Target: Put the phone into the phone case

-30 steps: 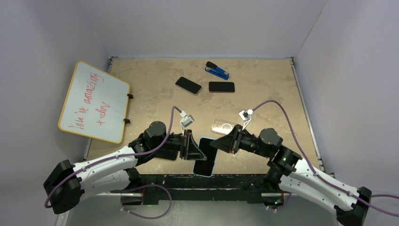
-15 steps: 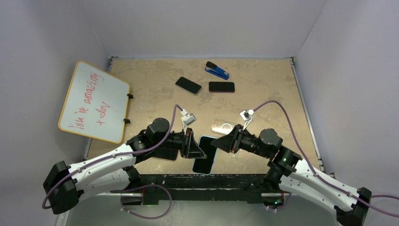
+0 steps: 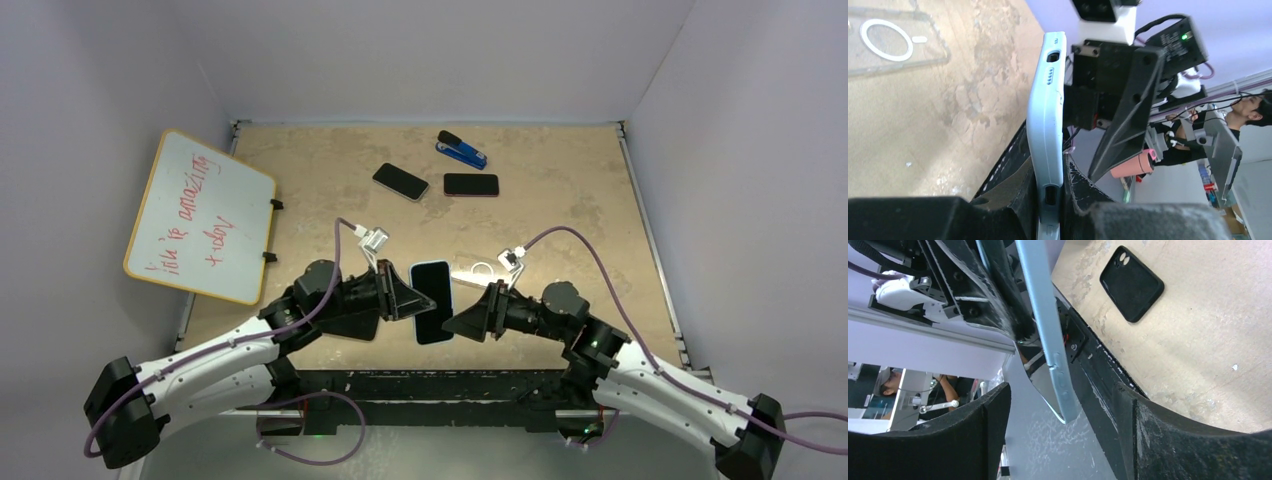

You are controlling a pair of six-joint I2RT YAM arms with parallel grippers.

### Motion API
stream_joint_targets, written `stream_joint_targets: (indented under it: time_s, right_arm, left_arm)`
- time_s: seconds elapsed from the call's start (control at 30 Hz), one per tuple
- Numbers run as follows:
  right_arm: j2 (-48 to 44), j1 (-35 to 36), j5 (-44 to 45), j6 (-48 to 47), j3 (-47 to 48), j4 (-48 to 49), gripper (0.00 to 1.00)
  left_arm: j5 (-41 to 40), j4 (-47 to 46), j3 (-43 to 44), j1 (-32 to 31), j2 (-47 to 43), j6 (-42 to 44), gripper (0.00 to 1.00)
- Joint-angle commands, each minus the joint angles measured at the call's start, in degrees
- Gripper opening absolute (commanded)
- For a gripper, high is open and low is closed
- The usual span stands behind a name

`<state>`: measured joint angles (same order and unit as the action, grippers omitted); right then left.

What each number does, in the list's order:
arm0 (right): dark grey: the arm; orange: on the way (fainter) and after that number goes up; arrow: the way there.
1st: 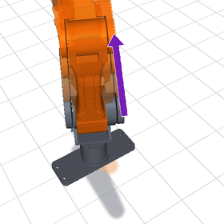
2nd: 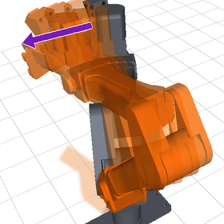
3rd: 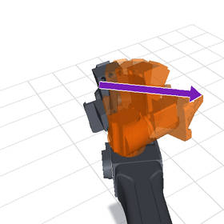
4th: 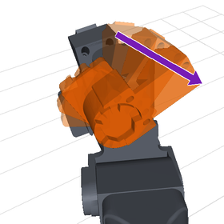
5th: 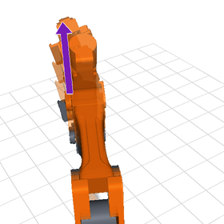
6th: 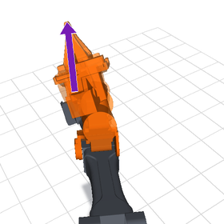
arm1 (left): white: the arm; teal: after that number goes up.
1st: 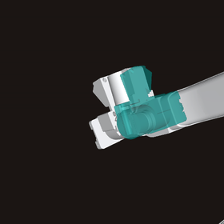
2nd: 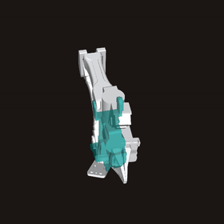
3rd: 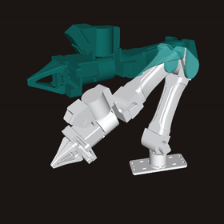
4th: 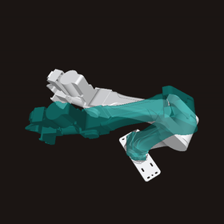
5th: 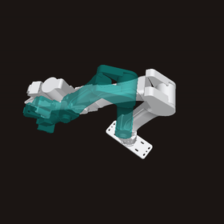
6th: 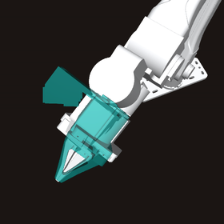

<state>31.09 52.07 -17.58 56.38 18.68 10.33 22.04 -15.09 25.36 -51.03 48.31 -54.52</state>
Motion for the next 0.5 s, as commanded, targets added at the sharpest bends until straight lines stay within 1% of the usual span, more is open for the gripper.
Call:
stream_joint_targets:
  time_s: [0.0, 0.07, 0.1, 0.13, 0.2, 0.27, 0.37, 0.47]
  right_arm:
    - [1.2, 0.08, -3.66, 0.82, -0.07, 6.03, 0.71]
    - [2.17, 0.11, -4.07, 1.32, -0.13, 7.12, 0.61]
    - [2.51, 0.11, -3.84, 1.52, -0.18, 7.38, 0.52]
    - [2.68, 0.09, -3.42, 1.74, -0.28, 7.5, 0.43]
    - [2.35, 0.09, -1.53, 2.6, -0.79, 6.97, 0.18]
    - [1.02, 0.09, 1.22, 3.91, -1.89, 6.45, 0.0]
    - [-0.86, 0.11, 3.17, 7.14, -4.14, 6.57, 0.0]
    - [-1.51, 0.09, 4.02, 8.48, -5.04, 5.86, 0.0]
  left_arm:
    - [-2.44, -12.43, 0.32, 0.19, -1.49, -3.71, 0.0]
    - [-2.52, -13.74, -0.12, 0.22, -0.83, -4.21, 0.0]
    - [-2.69, -13.53, -0.18, 0.2, -0.43, -4.27, 0.0]
    - [-2.96, -13.13, -0.11, 0.22, -0.12, -4.15, 0.0]
    - [-4.19, -10.7, 0.22, 0.21, 0.24, -3.55, 0.0]
    - [-6.76, -4.25, 1.61, 0.15, 0.31, -1.96, 0.0]
    - [-10.27, 1.22, 2.26, 0.18, -0.33, -0.51, 0.0]
    - [-12.21, 1.99, 1.29, 0.21, -1.21, -1.09, 0.0]
